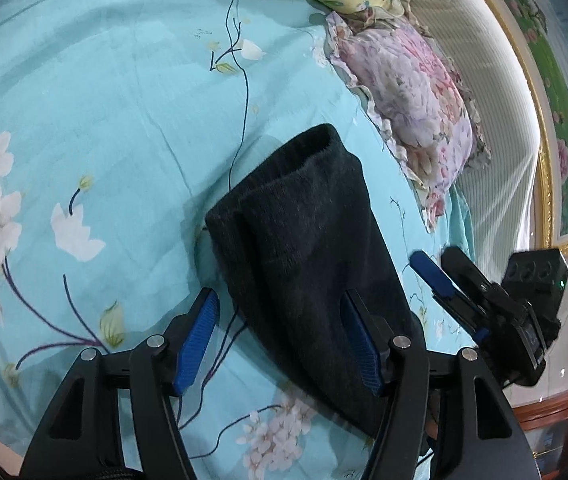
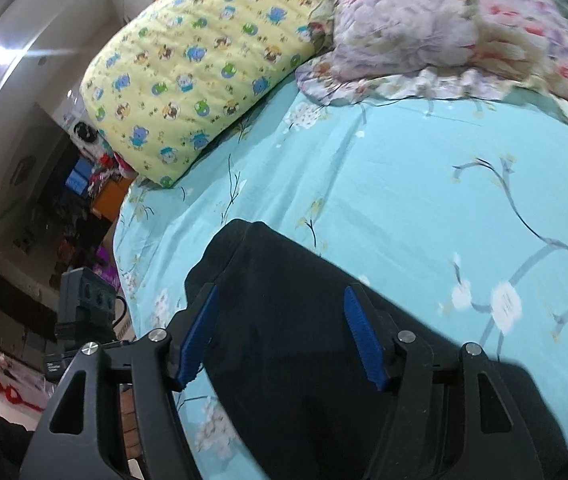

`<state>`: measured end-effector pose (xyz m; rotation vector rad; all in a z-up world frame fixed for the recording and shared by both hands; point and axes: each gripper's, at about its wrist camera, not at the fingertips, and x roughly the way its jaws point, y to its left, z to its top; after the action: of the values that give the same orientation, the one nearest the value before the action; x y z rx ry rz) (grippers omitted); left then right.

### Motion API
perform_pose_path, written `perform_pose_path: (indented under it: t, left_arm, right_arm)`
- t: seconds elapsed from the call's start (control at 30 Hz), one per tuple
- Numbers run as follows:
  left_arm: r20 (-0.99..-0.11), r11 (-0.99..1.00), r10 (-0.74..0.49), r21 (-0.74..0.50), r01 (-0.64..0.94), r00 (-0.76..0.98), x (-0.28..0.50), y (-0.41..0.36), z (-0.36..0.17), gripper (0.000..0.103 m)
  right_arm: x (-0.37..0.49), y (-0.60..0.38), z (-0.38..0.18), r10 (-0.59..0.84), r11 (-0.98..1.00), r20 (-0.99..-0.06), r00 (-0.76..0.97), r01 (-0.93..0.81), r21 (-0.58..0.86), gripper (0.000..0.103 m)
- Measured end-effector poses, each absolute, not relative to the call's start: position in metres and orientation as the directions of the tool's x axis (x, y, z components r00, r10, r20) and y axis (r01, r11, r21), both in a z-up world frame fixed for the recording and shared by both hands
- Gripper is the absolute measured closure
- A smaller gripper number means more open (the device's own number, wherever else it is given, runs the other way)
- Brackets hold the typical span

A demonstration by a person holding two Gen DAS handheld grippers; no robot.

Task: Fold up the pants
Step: 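Grasp the folded black pants' edge with the left gripper while the right gripper grasps beside it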

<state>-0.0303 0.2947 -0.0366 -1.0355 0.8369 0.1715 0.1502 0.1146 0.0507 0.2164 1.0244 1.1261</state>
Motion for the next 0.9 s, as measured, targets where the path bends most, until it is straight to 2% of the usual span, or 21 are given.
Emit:
perform_pose_path:
  t: [0.43, 0.63, 0.67, 0.7, 0.73, 0.77, 0.8, 0.9]
  left_arm:
    - [-0.671, 0.494, -0.238, -0.706, -0.507, 0.702, -0.019, 0.302, -0.042, 0.036]
    - [-0.680, 0.516, -0.218, -0.689, -0.509, 0.700, -0.015, 0.300, -0.041, 0.036]
    - [-0.681, 0.519, -0.214, -0.687, -0.509, 0.700, -0.014, 0.300, -0.041, 0.038]
    - [-0.685, 0.528, -0.208, -0.680, -0.509, 0.698, -0.013, 0.299, -0.040, 0.040]
    - [-0.691, 0.539, -0.198, -0.669, -0.511, 0.696, -0.012, 0.298, -0.040, 0.047]
    - [-0.700, 0.550, -0.186, -0.656, -0.517, 0.690, -0.011, 0.298, -0.040, 0.063]
    - [-0.711, 0.557, -0.177, -0.642, -0.527, 0.680, -0.010, 0.299, -0.041, 0.071]
    - [-0.687, 0.521, -0.205, -0.680, -0.516, 0.697, -0.012, 0.304, -0.044, 0.078]
  right_arm:
    - [0.186, 0.210, 0.037, 0.698, 0.362, -0.709, -0.102, -0.804, 0.472, 0.038]
    - [0.186, 0.237, 0.027, 0.651, 0.275, -0.733, -0.196, -0.839, 0.469, 0.039]
    - [0.183, 0.240, 0.026, 0.645, 0.263, -0.737, -0.203, -0.846, 0.464, 0.041]
    - [0.179, 0.242, 0.025, 0.640, 0.251, -0.740, -0.206, -0.854, 0.455, 0.051]
    - [0.175, 0.244, 0.025, 0.640, 0.241, -0.740, -0.206, -0.861, 0.448, 0.058]
    - [0.173, 0.244, 0.025, 0.641, 0.240, -0.740, -0.201, -0.864, 0.442, 0.060]
    - [0.171, 0.244, 0.026, 0.645, 0.239, -0.739, -0.196, -0.866, 0.439, 0.063]
    - [0.171, 0.236, 0.029, 0.657, 0.252, -0.729, -0.191, -0.856, 0.451, 0.074]
